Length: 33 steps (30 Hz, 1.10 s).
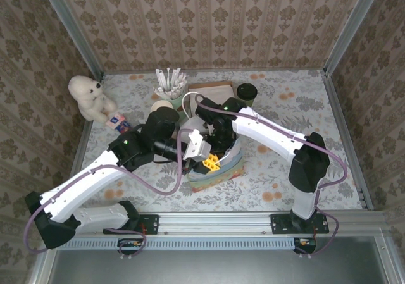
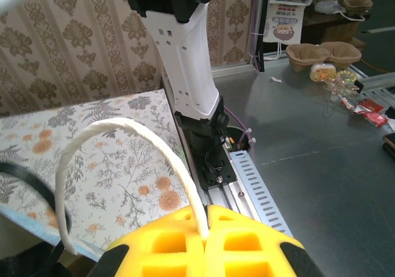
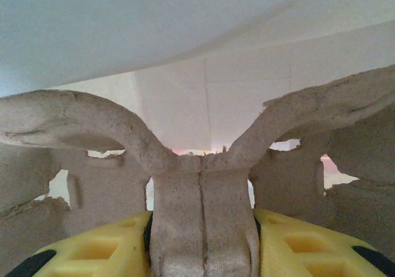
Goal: Pack the takeout coffee
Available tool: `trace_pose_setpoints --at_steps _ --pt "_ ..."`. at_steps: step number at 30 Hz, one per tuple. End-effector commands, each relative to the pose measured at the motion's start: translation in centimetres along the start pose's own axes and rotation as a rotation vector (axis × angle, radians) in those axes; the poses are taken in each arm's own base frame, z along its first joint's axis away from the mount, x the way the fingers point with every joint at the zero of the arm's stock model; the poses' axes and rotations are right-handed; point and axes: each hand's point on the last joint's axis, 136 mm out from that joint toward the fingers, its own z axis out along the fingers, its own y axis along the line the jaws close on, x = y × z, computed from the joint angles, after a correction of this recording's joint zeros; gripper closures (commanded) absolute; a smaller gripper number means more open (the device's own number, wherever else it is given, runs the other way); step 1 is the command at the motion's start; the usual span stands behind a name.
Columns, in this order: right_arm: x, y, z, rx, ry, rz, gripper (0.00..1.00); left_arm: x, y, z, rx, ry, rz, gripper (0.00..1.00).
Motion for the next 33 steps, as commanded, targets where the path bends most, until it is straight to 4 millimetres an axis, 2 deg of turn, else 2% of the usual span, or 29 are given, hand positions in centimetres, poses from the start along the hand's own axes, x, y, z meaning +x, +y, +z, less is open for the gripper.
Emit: trace_pose_setpoints --at_steps 1,5,10,12,14,15,17,20,24,26,28,33 --pt "-0.3 -0.5 0.3 0.021 -0.058 0.045 0.56 -1.6 -1.5 -0.7 0.031 -0.054 0.104 1.0" --pt "-0.4 -0.9 0.1 0.054 -0.103 -0.008 0.56 -1.2 -0.6 -0.6 -0.021 -0.029 0.094 1.0" --pt "-0.7 -0.7 -1.2 0.027 -0.195 -0.098 0.56 0.1 2.0 -1.4 -0.196 0.029 0.037 0.85" --pt "-0.8 -0.4 -1.6 0.006 -0.228 -0.132 0.56 -0.5 2.4 -2.7 -0.261 -0.007 0.027 0.54" --pt "-0.9 -0.4 -1.8 -0.008 -0.253 -0.155 0.56 -0.9 2.7 -4.2 -0.329 -0.057 0.021 0.27" --pt "-0.9 -0.3 -1.7 -0.015 -0.265 -0.172 0.56 -1.1 2.7 -5.1 -0.362 -0.087 0.015 0.16" --pt "-1.1 -0.2 -1.7 -0.024 -0.287 -0.19 0.56 -1.3 2.5 -6.9 -0.411 -0.135 0.005 0.04" --pt "-1.4 -0.1 -1.7 -0.031 -0.311 -0.21 0.56 -0.7 3.9 -9.5 -0.529 -0.169 -0.065 0.0" --pt "-1.3 -0.3 -1.3 -0.03 -0.322 -0.219 0.56 1.6 9.8 -14.9 -0.913 -0.188 -0.307 0.0" --pt "-1.2 -0.4 -1.0 -0.033 -0.324 -0.217 0.56 2.8 11.6 -16.8 -1.028 -0.196 -0.418 0.0" --pt "-1.1 -0.4 -0.9 -0.036 -0.326 -0.222 0.56 3.6 12.5 -17.4 -1.056 -0.188 -0.478 0.0" --pt "-1.0 -0.6 -0.8 -0.025 -0.317 -0.247 0.56 5.2 14.8 -16.7 -1.036 -0.091 -0.557 0.0"
